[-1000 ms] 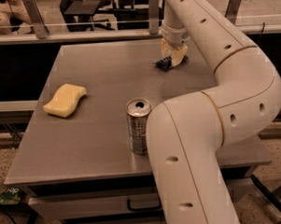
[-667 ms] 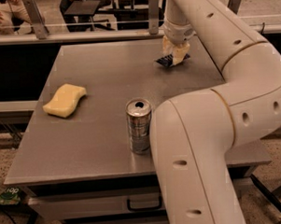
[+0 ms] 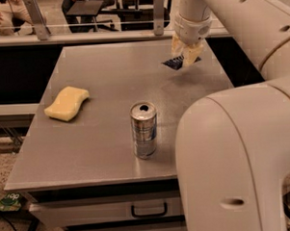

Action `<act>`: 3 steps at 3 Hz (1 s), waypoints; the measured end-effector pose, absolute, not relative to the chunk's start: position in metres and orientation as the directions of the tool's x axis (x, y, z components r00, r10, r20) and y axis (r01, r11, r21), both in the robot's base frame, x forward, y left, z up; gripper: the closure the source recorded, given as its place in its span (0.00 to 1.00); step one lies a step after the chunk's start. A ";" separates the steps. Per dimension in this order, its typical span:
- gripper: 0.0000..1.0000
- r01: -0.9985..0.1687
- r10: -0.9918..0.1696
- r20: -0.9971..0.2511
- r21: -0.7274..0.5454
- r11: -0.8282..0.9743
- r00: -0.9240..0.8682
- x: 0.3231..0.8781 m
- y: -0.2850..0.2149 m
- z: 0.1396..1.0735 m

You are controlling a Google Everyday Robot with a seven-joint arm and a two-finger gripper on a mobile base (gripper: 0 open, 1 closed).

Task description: Move rxbar blueberry near redbull can

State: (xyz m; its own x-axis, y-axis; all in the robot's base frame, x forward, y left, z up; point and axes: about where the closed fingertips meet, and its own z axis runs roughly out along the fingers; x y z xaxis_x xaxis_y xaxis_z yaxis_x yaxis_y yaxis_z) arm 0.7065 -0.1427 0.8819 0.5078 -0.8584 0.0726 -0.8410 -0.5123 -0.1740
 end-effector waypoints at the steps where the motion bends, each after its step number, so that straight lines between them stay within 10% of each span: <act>1: 1.00 -0.817 -0.832 0.092 -0.156 -0.555 0.548 0.674 -0.139 0.887; 3: 1.00 -0.729 -0.728 0.113 -0.035 -0.683 0.676 0.582 -0.130 0.861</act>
Offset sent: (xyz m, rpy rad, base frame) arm -0.1511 0.0078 -0.0339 -0.1721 0.1245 0.2140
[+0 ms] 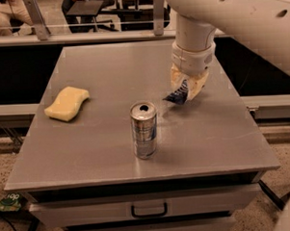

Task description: Move rxbar blueberry near redbull can

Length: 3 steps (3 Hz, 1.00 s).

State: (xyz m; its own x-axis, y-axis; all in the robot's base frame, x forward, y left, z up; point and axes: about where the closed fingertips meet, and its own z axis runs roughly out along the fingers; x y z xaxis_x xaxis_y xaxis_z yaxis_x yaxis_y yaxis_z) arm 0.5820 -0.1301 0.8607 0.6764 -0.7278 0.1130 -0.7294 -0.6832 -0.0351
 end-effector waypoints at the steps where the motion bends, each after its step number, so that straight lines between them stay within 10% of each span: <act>1: 1.00 -0.697 -0.695 0.070 -0.002 -0.717 0.716 0.560 -0.126 0.850; 3: 1.00 -0.706 -0.704 0.088 -0.013 -0.709 0.705 0.557 -0.122 0.855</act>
Offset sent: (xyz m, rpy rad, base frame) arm -0.0185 0.0037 -0.0088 0.0065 0.0459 0.0404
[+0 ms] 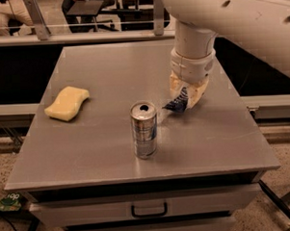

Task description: Move rxbar blueberry near redbull can

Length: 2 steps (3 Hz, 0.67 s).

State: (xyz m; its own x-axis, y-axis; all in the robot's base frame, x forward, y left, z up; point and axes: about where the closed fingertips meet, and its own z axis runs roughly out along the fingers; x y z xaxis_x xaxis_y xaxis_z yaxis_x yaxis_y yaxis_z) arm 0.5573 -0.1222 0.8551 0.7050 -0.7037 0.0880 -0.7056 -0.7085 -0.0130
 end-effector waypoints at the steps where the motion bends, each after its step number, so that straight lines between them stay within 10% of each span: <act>1: 1.00 -0.710 -0.709 0.094 -0.033 -0.703 0.698 0.542 -0.111 0.862; 2: 1.00 -0.708 -0.709 0.071 -0.047 -0.705 0.702 0.522 -0.100 0.864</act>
Offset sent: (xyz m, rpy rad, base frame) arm -0.0627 0.0360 0.0121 0.0708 0.0111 0.0011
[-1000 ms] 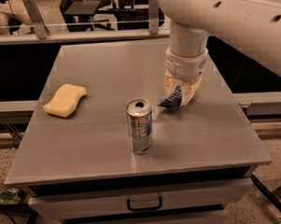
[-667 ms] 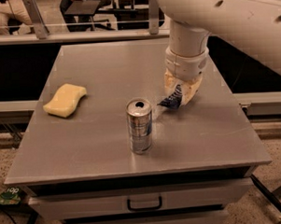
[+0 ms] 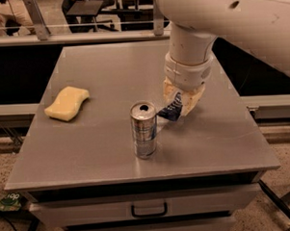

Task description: Move rxbar blueberry near redbull can

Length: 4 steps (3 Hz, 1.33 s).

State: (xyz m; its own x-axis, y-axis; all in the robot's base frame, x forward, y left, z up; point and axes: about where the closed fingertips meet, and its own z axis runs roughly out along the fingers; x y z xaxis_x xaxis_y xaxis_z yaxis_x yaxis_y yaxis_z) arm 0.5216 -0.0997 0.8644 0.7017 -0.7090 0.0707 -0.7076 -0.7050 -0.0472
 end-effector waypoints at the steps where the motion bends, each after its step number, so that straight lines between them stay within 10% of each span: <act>1: 0.80 -0.709 -0.711 0.020 -0.064 -0.702 0.703 0.506 -0.091 0.860; 4: 0.00 -0.700 -0.702 -0.010 -0.079 -0.709 0.712 0.494 -0.080 0.856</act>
Offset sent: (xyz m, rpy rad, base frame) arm -0.0319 0.0184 -0.0044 0.0878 0.0480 0.0092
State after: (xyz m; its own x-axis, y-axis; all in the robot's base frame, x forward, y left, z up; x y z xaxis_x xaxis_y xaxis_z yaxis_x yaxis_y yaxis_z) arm 0.4941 -0.0804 0.8558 0.7120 -0.7021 -0.0097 -0.7005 -0.7093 -0.0790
